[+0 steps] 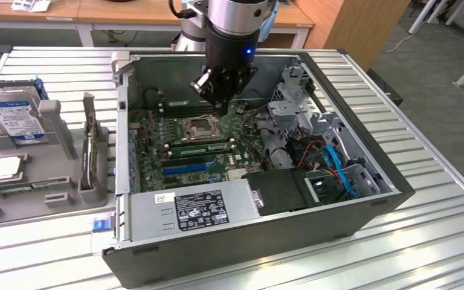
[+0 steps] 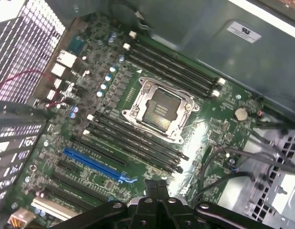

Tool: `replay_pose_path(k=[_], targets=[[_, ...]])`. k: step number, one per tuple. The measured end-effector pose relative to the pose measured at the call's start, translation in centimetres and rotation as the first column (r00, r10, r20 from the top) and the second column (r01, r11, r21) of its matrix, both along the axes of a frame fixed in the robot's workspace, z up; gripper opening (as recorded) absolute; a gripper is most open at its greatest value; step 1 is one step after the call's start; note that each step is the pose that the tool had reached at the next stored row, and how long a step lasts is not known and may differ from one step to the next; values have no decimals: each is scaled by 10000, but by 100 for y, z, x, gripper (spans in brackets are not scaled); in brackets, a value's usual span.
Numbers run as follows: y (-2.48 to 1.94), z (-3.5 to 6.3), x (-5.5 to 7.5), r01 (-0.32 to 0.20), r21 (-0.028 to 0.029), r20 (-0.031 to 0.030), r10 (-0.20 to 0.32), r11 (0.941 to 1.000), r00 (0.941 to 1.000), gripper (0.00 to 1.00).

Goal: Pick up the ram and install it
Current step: 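Press down the ram until it locks into place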

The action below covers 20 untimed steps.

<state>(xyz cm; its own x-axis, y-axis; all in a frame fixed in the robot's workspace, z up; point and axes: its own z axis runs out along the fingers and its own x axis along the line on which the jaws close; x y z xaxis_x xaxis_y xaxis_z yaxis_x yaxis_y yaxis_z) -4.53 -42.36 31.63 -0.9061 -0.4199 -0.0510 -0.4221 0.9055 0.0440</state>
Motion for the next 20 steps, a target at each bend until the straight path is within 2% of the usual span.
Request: replay_pose_path(k=[4, 8, 13, 20], targets=[[0, -5, -8, 539, -1, 0, -539, 9985, 9985, 10], [0, -10, -14, 1106, -1, 0, -1106, 9939, 9939, 10], [0, -16, -26, 1756, -1, 0, -1756, 9845, 9845, 10], [2, -22, -74, 2394, 0, 0, -2394, 9709, 9709, 10]])
